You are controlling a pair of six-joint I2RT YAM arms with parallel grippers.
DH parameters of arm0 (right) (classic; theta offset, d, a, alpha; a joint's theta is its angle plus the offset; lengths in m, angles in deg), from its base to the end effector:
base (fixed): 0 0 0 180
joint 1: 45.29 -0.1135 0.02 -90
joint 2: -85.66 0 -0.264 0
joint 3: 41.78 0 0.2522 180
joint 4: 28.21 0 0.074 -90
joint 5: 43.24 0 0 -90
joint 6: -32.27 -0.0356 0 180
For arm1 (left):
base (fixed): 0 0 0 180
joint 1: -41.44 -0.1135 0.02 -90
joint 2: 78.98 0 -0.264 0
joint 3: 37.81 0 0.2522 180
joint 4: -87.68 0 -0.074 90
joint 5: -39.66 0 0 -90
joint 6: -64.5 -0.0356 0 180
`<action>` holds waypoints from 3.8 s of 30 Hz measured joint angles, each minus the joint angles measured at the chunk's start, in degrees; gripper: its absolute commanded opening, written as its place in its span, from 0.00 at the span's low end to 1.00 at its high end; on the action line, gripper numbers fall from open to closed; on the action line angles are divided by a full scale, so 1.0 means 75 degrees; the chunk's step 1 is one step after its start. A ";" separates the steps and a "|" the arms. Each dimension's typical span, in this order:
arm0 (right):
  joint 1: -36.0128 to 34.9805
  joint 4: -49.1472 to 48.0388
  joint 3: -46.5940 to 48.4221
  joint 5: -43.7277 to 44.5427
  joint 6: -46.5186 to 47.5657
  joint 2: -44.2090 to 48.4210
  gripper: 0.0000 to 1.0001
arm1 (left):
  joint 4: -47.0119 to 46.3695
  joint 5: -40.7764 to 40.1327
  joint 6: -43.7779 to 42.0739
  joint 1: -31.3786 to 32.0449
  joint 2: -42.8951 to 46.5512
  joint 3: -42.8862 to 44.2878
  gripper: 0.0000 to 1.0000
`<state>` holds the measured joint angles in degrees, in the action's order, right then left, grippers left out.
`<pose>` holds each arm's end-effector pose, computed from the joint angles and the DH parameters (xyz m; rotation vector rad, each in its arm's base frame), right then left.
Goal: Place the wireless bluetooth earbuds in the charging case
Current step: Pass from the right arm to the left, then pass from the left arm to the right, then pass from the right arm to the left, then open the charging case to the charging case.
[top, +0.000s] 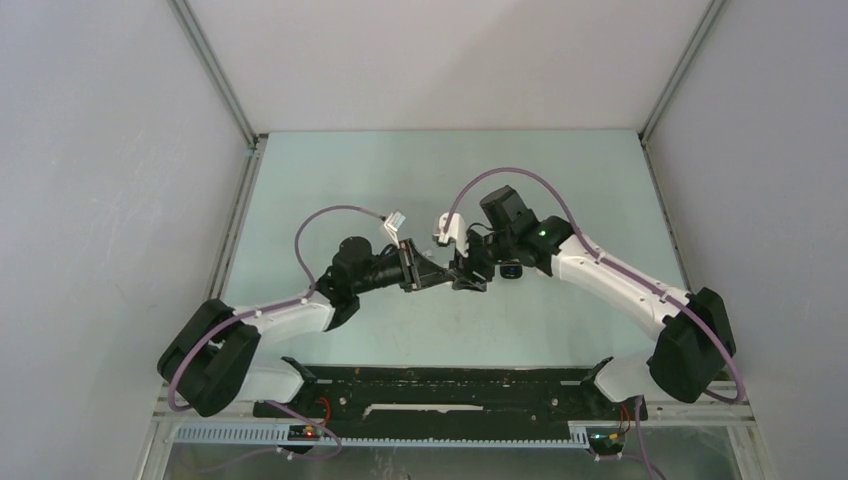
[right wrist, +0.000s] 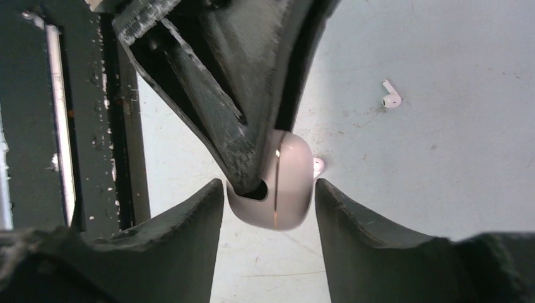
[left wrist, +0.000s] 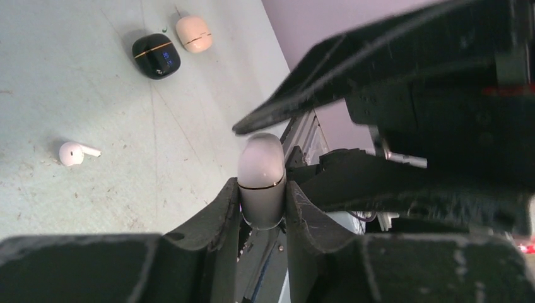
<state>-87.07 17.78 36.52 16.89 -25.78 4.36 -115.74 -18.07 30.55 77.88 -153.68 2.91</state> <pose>0.2124 0.2136 0.2821 -1.6196 1.7637 0.7096 0.1993 -0.1708 0.2081 0.1325 2.0435 -1.5932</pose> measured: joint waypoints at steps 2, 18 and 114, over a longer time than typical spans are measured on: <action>0.0361 0.0058 -0.0003 -0.0595 -0.0073 0.0067 0.63 | -0.0326 -0.0003 -0.0175 0.0000 0.0032 -0.0114 0.05; 0.1906 0.2655 -0.0009 -0.3870 0.0708 0.0344 0.48 | -0.5931 -0.0259 -0.4252 0.1684 -0.1043 -0.2495 0.01; 0.0230 0.4345 0.2095 -0.1029 0.0277 -0.0752 0.39 | -0.5254 -0.1081 -0.6767 0.2955 -0.1137 -0.2008 0.00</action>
<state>-85.34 50.37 52.23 9.18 -23.71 -1.28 -155.15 -26.18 -20.20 100.05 -162.20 -12.15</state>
